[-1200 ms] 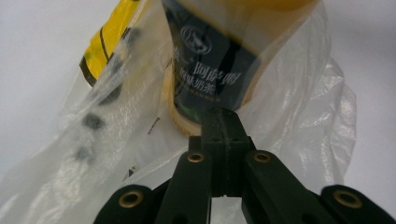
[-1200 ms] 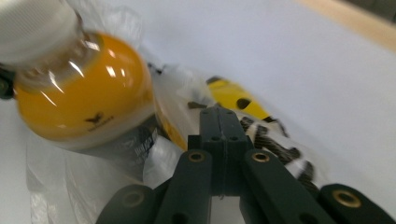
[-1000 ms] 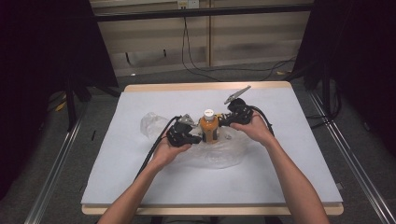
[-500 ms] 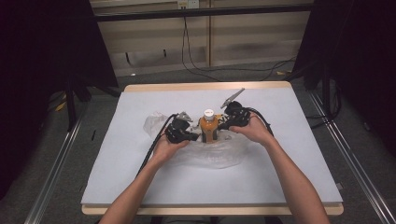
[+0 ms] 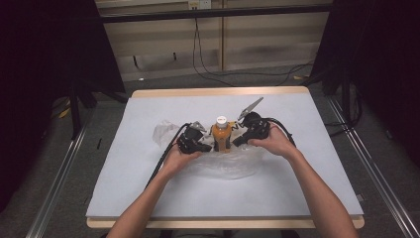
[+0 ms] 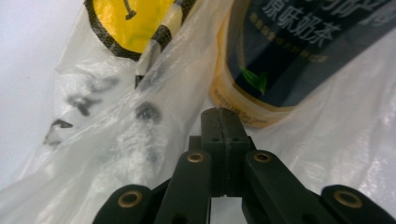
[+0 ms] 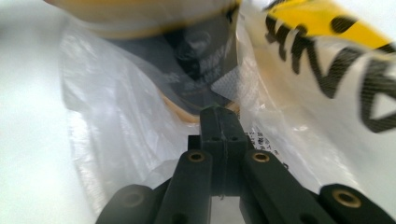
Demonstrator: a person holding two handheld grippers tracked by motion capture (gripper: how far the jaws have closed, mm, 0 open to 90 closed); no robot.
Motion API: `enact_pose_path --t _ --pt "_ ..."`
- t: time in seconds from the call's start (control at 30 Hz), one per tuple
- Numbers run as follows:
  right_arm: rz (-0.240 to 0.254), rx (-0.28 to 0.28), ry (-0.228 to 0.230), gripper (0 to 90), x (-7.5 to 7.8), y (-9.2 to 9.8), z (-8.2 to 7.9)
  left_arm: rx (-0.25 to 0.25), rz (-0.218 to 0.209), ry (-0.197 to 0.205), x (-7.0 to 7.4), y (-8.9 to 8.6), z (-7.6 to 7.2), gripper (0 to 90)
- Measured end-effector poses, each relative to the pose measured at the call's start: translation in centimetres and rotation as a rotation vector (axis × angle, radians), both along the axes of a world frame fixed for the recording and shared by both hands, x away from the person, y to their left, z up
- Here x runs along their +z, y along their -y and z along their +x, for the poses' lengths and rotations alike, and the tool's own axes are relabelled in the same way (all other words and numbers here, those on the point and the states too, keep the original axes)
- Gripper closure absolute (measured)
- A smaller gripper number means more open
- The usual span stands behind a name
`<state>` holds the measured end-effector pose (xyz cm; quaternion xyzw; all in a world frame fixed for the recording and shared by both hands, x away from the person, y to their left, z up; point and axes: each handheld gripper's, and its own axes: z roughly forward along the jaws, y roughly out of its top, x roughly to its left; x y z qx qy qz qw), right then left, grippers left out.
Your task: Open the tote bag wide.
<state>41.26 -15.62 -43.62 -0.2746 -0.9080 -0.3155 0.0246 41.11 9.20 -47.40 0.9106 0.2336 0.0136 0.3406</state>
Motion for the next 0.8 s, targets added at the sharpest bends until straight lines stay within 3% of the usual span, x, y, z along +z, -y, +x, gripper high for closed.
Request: enact_pose_path --t 0.2,0.3,0.47,0.53,0.67,0.8 --pt "-0.06 -0.027 -0.067 90.0 -2.8 -0.9 2.0 -0.074 0.034 0.001 0.3 0.3 -1.8 90.0" --pt "-0.066 -0.054 -0.087 90.0 -3.1 -0.9 2.7 -0.128 0.069 0.016 0.6 1.0 -3.3 90.0" --pt "-0.107 -0.098 -0.067 90.0 -2.9 -1.2 4.4 -0.207 0.111 0.038 0.9 2.1 -5.6 90.0" --pt "-0.111 -0.112 -0.079 90.0 -2.9 -1.4 5.2 -0.235 0.125 0.039 1.1 2.7 -6.9 90.0" --pt "-0.115 -0.153 -0.09 90.0 -2.9 -1.6 6.7 -0.318 0.189 0.077 1.5 3.5 -9.2 90.0" --pt "-0.113 -0.206 -0.087 90.0 -2.9 -1.4 8.0 -0.354 0.206 0.098 1.6 3.9 -11.2 90.0"
